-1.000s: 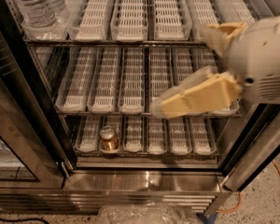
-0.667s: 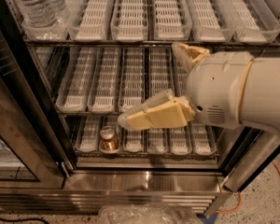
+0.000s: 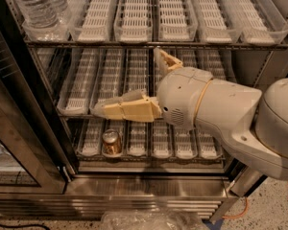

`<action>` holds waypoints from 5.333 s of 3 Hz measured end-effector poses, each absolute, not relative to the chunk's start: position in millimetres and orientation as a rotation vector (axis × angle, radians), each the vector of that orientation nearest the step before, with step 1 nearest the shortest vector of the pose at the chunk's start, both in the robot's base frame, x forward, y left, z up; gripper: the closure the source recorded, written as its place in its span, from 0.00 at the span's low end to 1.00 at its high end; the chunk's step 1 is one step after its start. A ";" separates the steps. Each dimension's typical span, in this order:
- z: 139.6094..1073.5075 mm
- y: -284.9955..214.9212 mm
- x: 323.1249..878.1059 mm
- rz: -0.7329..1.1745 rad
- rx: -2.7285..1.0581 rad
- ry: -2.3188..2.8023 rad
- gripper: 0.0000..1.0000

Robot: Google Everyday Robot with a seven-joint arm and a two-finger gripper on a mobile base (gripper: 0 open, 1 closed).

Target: Pick water bottle from top shelf of fridge

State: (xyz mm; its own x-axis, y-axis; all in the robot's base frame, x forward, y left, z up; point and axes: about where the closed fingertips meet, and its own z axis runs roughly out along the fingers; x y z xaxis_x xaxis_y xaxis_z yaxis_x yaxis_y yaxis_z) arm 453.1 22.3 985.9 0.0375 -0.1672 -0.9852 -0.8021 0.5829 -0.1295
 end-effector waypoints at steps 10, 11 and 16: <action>1012.7 143.0 395.8 0.594 -0.868 1.251 0.00; 1024.1 147.2 411.5 0.578 -0.832 1.285 0.00; 1064.0 152.3 474.7 0.603 -0.747 1.253 0.00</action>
Offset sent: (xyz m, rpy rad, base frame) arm -0.0010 0.0009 -0.0010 -0.0383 -0.0121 0.0154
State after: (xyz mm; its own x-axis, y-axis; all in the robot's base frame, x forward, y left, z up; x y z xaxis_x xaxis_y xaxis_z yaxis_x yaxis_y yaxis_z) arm 474.7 152.3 1064.0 0.2176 0.0035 -0.9760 -0.7605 0.6275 -0.1673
